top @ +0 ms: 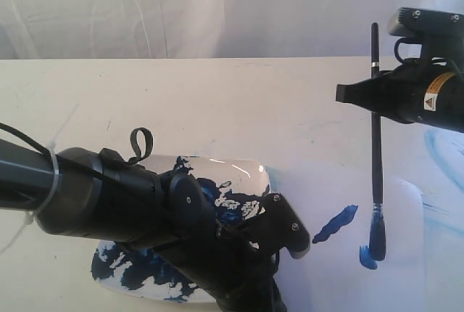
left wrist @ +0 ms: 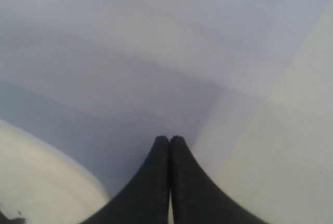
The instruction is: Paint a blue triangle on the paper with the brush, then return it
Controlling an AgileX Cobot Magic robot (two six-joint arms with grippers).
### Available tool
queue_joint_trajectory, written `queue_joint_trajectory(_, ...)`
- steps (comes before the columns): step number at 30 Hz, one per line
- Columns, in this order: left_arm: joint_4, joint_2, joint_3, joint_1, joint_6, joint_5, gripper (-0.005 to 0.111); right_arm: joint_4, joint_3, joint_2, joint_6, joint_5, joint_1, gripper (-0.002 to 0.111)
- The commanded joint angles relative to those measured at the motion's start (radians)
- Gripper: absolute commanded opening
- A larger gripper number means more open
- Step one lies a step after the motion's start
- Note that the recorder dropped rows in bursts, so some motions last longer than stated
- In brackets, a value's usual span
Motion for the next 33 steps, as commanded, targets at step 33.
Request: queue_joint_trajectory(33,0.003,0.006,0.013,-0.002,0.001,0.013,0.000,-1.057,-0.100,0.006,0.965,-0.398,-0.171,0.000)
